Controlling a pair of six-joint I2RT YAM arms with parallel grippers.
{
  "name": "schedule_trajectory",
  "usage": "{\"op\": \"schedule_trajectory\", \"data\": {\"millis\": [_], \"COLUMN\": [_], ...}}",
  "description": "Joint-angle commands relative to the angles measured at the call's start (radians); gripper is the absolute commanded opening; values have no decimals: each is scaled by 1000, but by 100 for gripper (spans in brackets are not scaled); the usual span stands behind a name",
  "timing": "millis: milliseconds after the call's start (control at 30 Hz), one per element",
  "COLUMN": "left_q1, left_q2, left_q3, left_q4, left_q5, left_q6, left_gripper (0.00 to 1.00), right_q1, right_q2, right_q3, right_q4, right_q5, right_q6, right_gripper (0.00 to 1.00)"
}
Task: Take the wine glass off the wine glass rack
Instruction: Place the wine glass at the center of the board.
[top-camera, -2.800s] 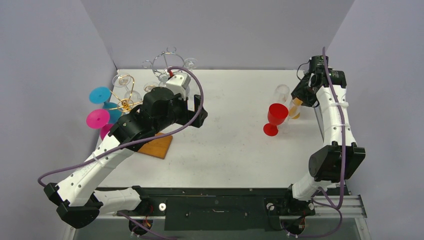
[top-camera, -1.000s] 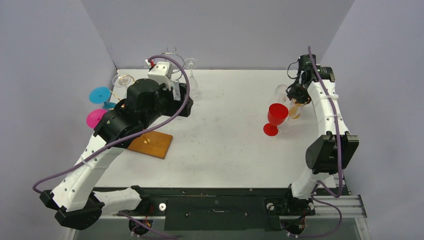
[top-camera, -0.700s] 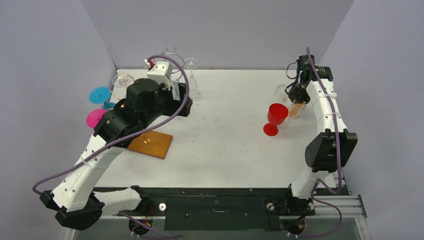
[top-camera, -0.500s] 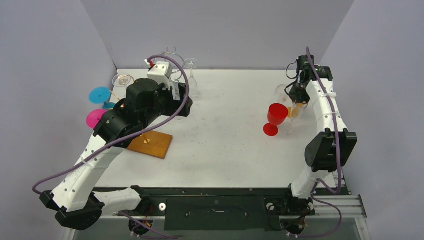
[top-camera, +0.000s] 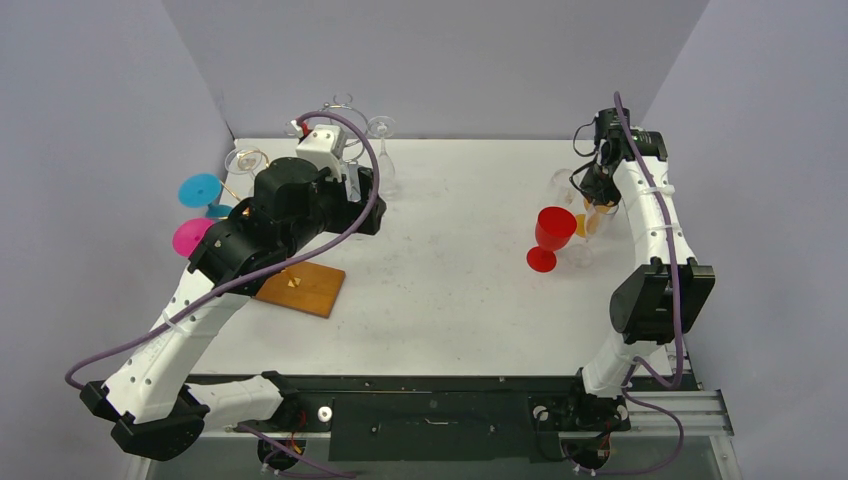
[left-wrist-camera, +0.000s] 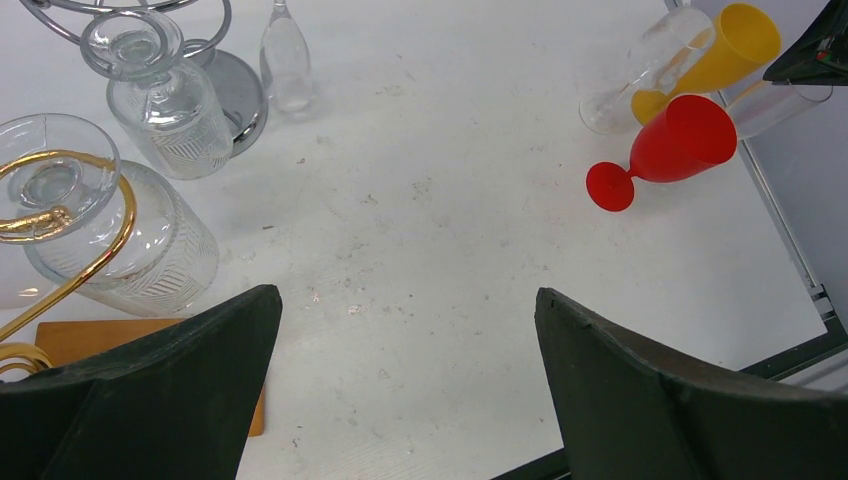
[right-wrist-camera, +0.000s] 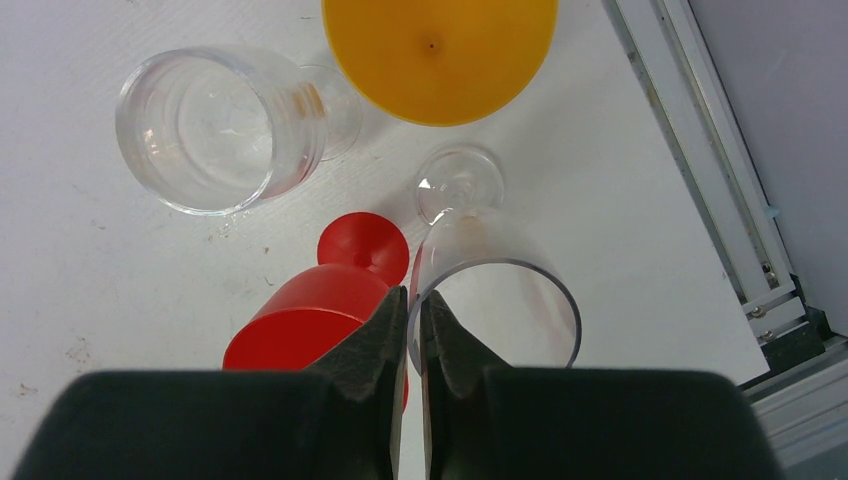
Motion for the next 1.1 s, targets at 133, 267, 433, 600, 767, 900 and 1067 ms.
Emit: {"op": "schedule_trajectory", "data": {"millis": [133, 267, 433, 600, 767, 900, 1067], "left_q1": [8, 9, 8, 8, 8, 8, 8], "left_q2": [-13, -14, -15, -16, -15, -18, -15], "left_q3": [2, 0, 1, 0, 0, 0, 3], "left_q4": [38, 37, 35, 35, 34, 34, 33], "left_q5": [9, 10, 10, 10, 11, 12, 10], "left_q6": [8, 7, 7, 4, 2, 2, 1], "left_gripper": [96, 96, 96, 96, 96, 96, 96], "right_q1": [5, 5, 5, 5, 4, 5, 7], "right_q2": [8, 5, 6, 6, 8, 2, -7], "right_q3": [39, 24, 8, -5, -6, 0, 40], "right_q4": [4, 15, 23, 32, 32, 30, 10], "right_q5": [25, 19, 12, 10, 8, 7, 8], "right_q6": [-17, -18, -20, -20, -20, -20, -21], "right_gripper": [6, 6, 7, 11, 13, 17, 26]}}
